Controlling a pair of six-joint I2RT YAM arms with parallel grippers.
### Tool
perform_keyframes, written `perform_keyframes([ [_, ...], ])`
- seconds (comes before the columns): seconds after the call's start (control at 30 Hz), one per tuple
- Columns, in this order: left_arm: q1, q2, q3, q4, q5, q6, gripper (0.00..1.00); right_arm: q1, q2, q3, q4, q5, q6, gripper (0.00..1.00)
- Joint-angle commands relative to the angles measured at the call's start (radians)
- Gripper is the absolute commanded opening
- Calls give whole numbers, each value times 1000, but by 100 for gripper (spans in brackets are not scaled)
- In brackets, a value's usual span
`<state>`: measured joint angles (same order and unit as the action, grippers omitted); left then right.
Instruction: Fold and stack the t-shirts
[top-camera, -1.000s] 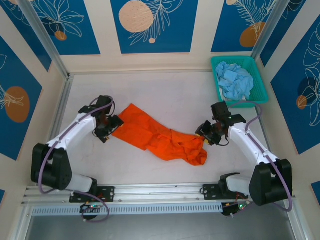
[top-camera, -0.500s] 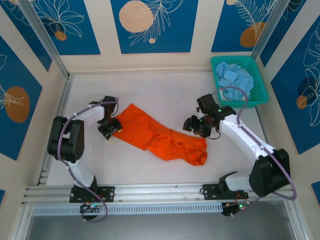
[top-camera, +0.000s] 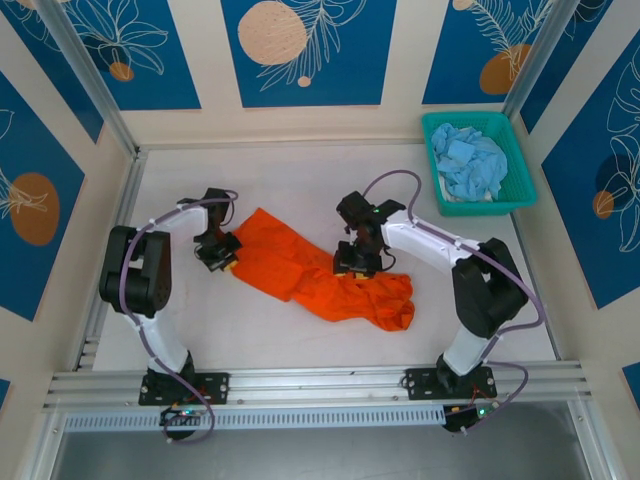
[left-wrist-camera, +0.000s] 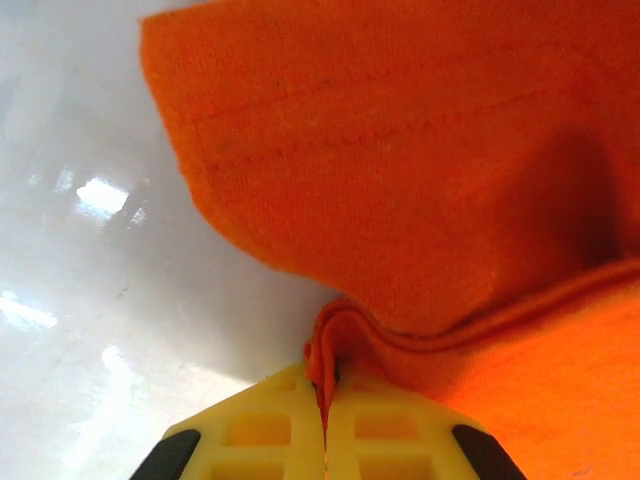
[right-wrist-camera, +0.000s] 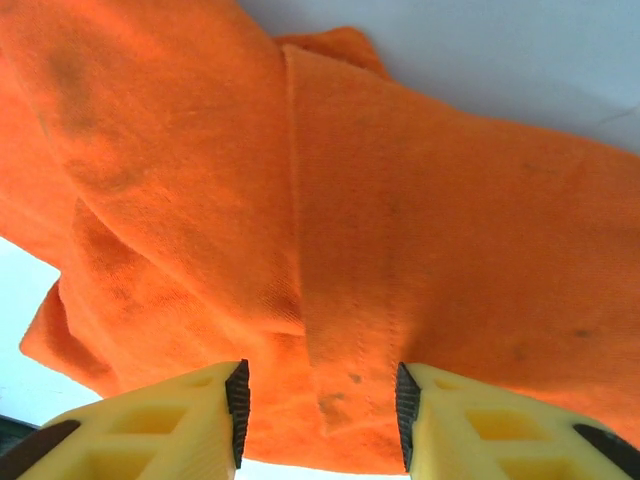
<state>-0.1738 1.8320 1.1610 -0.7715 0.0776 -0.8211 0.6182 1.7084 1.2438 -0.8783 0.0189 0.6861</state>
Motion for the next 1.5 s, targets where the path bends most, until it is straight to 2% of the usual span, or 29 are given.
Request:
perform_keyframes([
  [0.0,11,20,21,9,19,38,0,13,46,28,-41,16,11,36],
  [0.2,11,-25,55,-27,15,67,0,19,32,34,-66,62,20,16],
  [0.37,10,-76,60,-40,10,87,1,12,-29,21,-71,91,30,4],
  [0.47,11,-100,60,-49,7,100,14,-5,-62,7,-64,79,41,0],
  [0.6,21,-118,59,-67,-13,121,35,-19,-97,-13,-54,73,55,0],
  [0.73,49,-129,33,-60,-5,120,42,-32,-122,-26,-44,54,60,0],
  [0.83,69,-123,2,-22,48,117,42,-34,-139,-35,-37,50,62,0],
  [0.9,71,-106,-6,-3,76,114,37,-34,-149,-37,-38,50,68,0],
  [0.97,73,-97,-17,5,78,111,33,-34,-154,-43,-36,48,74,0],
  [1.1,94,-93,-51,28,43,115,33,-34,-163,-53,-37,42,80,0],
  [1.17,107,-85,-69,54,59,121,33,-33,-171,-61,-38,43,84,0],
  [1.3,115,-56,-73,76,95,126,25,-35,-184,-61,-42,44,81,0],
  [1.47,115,-27,-61,97,101,125,25,-35,-185,-56,-50,42,78,0],
])
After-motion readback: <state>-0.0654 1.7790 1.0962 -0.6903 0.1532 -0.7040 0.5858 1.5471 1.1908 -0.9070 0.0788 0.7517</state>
